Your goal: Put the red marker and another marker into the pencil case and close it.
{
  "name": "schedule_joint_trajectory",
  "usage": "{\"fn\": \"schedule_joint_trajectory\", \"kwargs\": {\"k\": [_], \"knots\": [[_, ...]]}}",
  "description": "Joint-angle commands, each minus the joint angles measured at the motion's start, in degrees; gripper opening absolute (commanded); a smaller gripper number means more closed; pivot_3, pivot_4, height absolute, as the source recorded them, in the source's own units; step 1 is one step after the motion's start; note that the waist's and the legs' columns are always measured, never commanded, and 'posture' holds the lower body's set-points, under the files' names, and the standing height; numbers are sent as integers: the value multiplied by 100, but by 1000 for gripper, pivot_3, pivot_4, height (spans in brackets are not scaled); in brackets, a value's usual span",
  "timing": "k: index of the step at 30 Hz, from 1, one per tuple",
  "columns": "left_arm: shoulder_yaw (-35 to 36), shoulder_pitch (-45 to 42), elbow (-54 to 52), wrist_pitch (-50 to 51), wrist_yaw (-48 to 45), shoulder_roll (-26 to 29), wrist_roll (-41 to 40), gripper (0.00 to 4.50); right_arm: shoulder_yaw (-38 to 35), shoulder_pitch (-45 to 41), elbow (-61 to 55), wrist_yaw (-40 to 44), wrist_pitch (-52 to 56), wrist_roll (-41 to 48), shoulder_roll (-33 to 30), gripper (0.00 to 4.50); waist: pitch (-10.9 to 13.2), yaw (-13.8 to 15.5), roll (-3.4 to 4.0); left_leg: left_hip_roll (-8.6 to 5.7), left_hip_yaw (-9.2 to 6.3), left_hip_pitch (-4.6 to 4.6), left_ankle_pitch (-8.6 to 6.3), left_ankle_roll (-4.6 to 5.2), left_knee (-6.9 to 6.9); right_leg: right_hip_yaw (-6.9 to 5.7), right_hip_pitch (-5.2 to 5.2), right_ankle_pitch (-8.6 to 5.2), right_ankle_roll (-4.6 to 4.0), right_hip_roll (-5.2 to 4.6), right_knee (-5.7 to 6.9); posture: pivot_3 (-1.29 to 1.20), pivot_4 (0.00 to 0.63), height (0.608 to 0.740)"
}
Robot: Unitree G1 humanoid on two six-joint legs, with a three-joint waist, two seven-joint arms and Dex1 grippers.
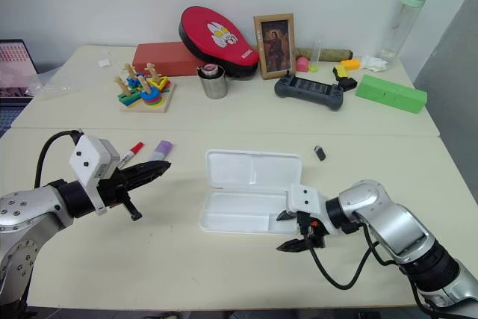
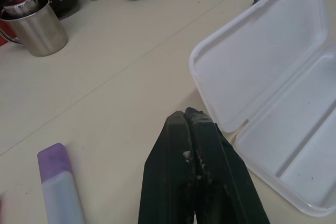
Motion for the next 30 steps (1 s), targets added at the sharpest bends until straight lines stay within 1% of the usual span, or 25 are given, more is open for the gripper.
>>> {"fn": "schedule_joint_trajectory", "kwargs": {"k": [1, 5, 8, 10, 14, 21, 24, 30], "knots": [[103, -27, -70, 39, -52, 85, -52, 0, -448, -172, -231, 89, 112, 425, -99, 4447, 0, 0, 0, 0, 0, 0, 0, 0, 0, 0, 0, 0, 0, 0, 0, 0, 150, 740], [273, -50, -87, 159, -37, 46, -182, 0, -665, -307, -236, 72, 187, 665, -145, 4447, 0, 0, 0, 0, 0, 0, 0, 0, 0, 0, 0, 0, 0, 0, 0, 0, 150, 740], [656, -250, 29, 566, 256, -58, -561, 0, -821, -394, -227, 183, 25, 713, -332, 4447, 0, 3, 0, 0, 0, 0, 0, 0, 0, -1, 0, 0, 0, 0, 0, 0, 150, 740], [814, -211, 166, 744, 347, -36, -604, 0, -893, -464, -183, 162, -41, 733, -379, 4447, 0, 0, 0, 0, -2, 0, 0, 0, 1, -2, 0, 0, 0, 0, 0, 0, 150, 740], [947, 24, 456, 773, 399, 46, -376, 0, -1164, -636, -263, 107, -48, 1036, -271, 4447, 0, -21, 1, 0, 0, 0, 0, 0, 0, 0, -1, 0, 0, 0, 0, 0, 150, 740], [1004, 17, 1086, 710, 615, 94, -35, 0, -1341, -901, -357, -89, 95, 1402, -145, 4447, 0, -6, 0, 1, 0, 0, 0, 0, 0, 0, -2, 0, -1, 0, 0, 0, 150, 740], [930, -100, 1443, 594, 891, 61, 270, 0, -1360, -1028, -319, -216, 62, 1440, -105, 4447, 0, -3, 0, 1, 0, 0, 0, 0, 0, 0, -3, 0, -1, 1, 2, 0, 150, 740], [801, -106, 1725, 529, 944, 134, 582, 0, -1265, -1283, -209, -441, -143, 1194, -96, 4447, 1, -4, 0, 1, 0, 0, 0, 0, -1, -1, -4, 0, 0, 0, 1, 0, 150, 740]]}}
